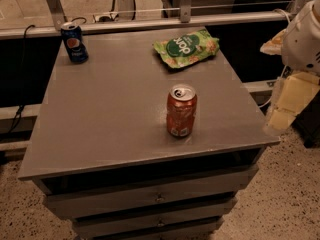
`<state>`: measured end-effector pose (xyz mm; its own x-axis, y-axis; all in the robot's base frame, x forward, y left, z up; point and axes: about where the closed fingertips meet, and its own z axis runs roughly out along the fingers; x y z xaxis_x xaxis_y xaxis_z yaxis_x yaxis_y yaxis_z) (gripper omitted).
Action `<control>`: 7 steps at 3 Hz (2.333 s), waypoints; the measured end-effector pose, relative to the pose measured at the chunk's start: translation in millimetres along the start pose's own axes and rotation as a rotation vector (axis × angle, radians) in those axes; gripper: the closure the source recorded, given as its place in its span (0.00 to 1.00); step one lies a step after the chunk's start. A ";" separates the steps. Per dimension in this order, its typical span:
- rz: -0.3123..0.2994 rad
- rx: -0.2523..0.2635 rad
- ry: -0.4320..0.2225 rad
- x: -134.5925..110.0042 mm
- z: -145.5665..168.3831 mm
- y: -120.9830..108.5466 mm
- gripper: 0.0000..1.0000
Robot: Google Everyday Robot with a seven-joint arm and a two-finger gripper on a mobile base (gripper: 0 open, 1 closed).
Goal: Move coke can near pepsi can
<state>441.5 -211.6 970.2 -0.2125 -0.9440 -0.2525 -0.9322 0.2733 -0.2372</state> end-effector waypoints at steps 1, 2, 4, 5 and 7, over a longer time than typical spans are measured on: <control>0.026 -0.065 -0.195 -13.0 50.3 -3.1 0.00; 0.059 -0.120 -0.409 -35.8 89.6 -5.0 0.00; 0.117 -0.229 -0.823 -107.7 125.3 11.5 0.00; 0.141 -0.270 -0.955 -135.4 142.3 27.1 0.18; 0.163 -0.257 -1.044 -149.1 144.4 16.3 0.64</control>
Offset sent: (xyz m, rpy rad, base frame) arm 0.0573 0.0905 -0.0899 0.7870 0.0177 0.1164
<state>500.2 -39.7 868.5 -0.0985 -0.2443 -0.9647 -0.9747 0.2193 0.0440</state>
